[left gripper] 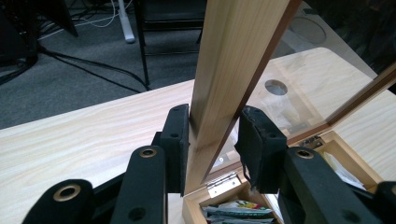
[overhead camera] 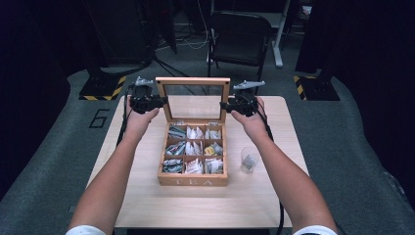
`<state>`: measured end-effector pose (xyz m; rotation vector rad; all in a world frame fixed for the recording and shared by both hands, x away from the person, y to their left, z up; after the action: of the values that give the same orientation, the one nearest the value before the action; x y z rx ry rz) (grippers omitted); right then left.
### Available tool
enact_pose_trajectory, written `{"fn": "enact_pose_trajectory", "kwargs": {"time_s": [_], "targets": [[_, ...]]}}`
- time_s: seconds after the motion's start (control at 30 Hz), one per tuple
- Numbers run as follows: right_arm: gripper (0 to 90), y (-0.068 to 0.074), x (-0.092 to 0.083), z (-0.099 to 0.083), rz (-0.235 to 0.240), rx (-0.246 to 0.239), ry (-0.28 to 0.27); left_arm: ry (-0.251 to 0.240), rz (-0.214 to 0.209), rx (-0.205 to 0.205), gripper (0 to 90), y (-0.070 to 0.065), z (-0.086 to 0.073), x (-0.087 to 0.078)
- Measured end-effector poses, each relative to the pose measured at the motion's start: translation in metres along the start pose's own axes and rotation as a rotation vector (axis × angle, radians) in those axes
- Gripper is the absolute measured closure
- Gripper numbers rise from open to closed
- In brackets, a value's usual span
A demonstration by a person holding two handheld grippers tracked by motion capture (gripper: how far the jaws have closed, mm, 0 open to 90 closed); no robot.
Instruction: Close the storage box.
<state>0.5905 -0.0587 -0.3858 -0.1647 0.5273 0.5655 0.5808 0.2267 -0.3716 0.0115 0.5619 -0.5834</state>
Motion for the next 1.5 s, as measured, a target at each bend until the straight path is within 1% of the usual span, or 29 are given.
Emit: {"fn": "enact_pose_trajectory", "kwargs": {"time_s": [0.07, 0.1, 0.17, 0.3, 0.33, 0.4, 0.53, 0.6, 0.67, 0.77, 0.93, 0.97, 1.07, 1.1, 1.27, 1.37, 1.4, 1.47, 1.5], "targets": [[55.8, 0.001, -0.003, 0.001, 0.001, 0.006, 0.000, -0.006, -0.010, -0.010, 64.0, 0.000, -0.002, -0.001], [55.2, 0.002, -0.005, 0.002, 0.001, 0.018, -0.001, -0.011, -0.012, -0.013, 64.0, -0.001, -0.003, -0.002], [55.2, 0.004, -0.008, 0.003, 0.001, 0.021, -0.006, -0.015, -0.018, -0.016, 63.8, -0.001, -0.004, -0.003], [55.2, 0.007, -0.013, 0.005, -0.001, 0.012, -0.012, -0.010, -0.024, -0.012, 63.6, -0.003, -0.007, -0.006], [55.2, 0.008, -0.015, 0.006, 0.000, 0.017, -0.016, -0.006, -0.024, -0.008, 63.6, -0.003, -0.007, -0.006], [55.3, 0.008, -0.017, 0.008, -0.008, 0.005, -0.027, 0.000, -0.025, -0.002, 63.6, -0.004, -0.008, -0.007], [56.4, 0.008, -0.020, 0.009, -0.008, 0.011, -0.030, -0.005, -0.025, 0.005, 63.6, -0.005, -0.009, -0.009], [57.4, 0.009, -0.021, 0.009, -0.011, 0.011, -0.030, -0.010, -0.031, 0.000, 63.5, -0.005, -0.011, -0.010], [58.5, 0.010, -0.023, 0.009, -0.014, 0.001, -0.031, -0.010, -0.041, -0.005, 63.2, -0.006, -0.014, -0.011], [60.8, 0.013, -0.026, 0.010, -0.015, 0.003, -0.028, -0.012, -0.044, 0.000, 63.0, -0.007, -0.016, -0.013], [60.8, 0.016, -0.028, 0.009, -0.018, -0.006, -0.009, -0.004, -0.049, 0.004, 62.7, -0.010, -0.018, -0.017], [60.8, 0.017, -0.029, 0.008, -0.017, 0.004, -0.005, -0.006, -0.049, 0.005, 62.1, -0.010, -0.018, -0.018], [60.8, 0.018, -0.031, 0.007, -0.020, -0.006, 0.002, -0.002, -0.055, 0.008, 57.9, -0.011, -0.018, -0.022], [60.8, 0.018, -0.031, 0.007, -0.019, -0.016, 0.003, 0.003, -0.056, 0.012, 57.7, -0.012, -0.018, -0.024], [60.9, 0.020, -0.033, 0.005, -0.012, -0.042, 0.006, -0.016, -0.058, 0.035, 57.7, -0.016, -0.017, -0.032], [60.6, 0.020, -0.034, 0.002, -0.002, -0.048, -0.006, -0.026, -0.060, 0.051, 58.0, -0.020, -0.016, -0.037], [60.5, 0.021, -0.035, 0.001, -0.001, -0.042, -0.005, -0.029, -0.061, 0.056, 58.1, -0.021, -0.015, -0.038], [60.5, 0.022, -0.035, 0.000, 0.000, -0.049, -0.008, -0.032, -0.058, 0.070, 58.5, -0.023, -0.015, -0.041], [60.5, 0.022, -0.036, 0.000, 0.003, -0.050, -0.004, -0.028, -0.055, 0.088, 58.6, -0.024, -0.015, -0.042]]}}
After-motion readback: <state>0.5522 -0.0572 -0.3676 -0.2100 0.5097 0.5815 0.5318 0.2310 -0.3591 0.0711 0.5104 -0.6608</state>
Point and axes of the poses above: each handheld gripper's, and its own axes: x roughly forward along the jaws, z roughly out of its top, y roughly to its left, the point moved 6 cm from there along x, roughly forward along the jaws, and after that the axes turned 7 degrees about -z, right-handed, at the moved point
